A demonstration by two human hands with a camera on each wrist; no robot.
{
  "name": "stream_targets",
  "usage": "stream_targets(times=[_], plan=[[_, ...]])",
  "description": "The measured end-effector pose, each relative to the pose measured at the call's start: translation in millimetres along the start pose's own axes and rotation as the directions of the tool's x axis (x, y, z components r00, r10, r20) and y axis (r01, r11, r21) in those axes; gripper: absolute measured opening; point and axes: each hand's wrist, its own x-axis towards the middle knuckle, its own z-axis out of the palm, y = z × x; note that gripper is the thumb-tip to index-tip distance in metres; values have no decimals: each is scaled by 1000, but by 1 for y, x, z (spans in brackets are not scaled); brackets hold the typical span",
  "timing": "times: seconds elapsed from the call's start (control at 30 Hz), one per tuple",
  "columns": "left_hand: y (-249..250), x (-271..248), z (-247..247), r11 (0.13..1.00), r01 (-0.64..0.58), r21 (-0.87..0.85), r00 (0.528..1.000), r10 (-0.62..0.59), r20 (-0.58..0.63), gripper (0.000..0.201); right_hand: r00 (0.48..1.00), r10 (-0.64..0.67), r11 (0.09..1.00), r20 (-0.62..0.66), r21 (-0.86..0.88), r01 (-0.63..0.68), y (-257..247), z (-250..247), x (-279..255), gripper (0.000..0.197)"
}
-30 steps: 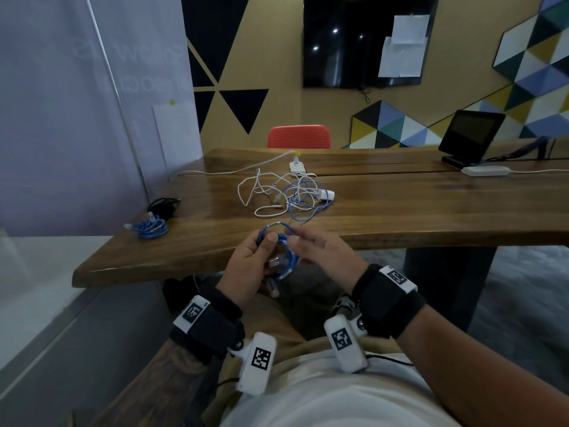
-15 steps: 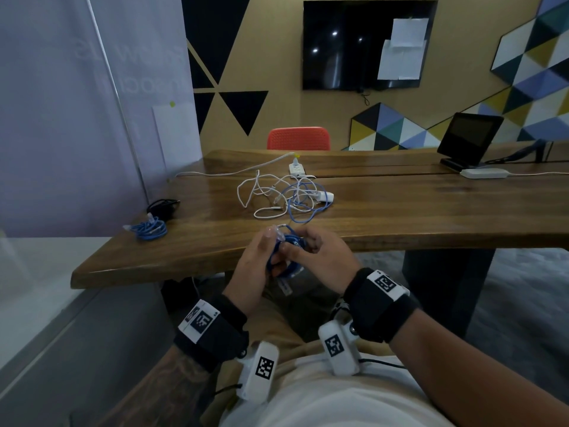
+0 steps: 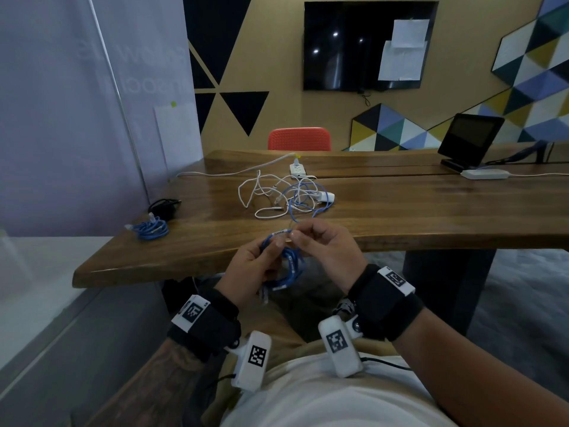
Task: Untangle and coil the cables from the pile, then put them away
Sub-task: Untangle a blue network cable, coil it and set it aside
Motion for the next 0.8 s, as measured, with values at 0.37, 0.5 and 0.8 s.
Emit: stream_targets(times=[0.37, 0.5, 0.8], plan=[[-6, 2, -2, 996, 55, 68, 998, -57, 30, 22, 948, 250, 967, 199, -4, -254, -3, -7, 6, 23], [-9, 4, -6, 994, 103, 41, 990, -106, 92, 21, 959, 219, 968, 183, 84, -237, 8, -12, 3, 15], [-14, 9, -6, 993, 119, -11, 987, -117, 114, 30, 987, 146, 980, -60, 145, -136, -4, -14, 12, 13]])
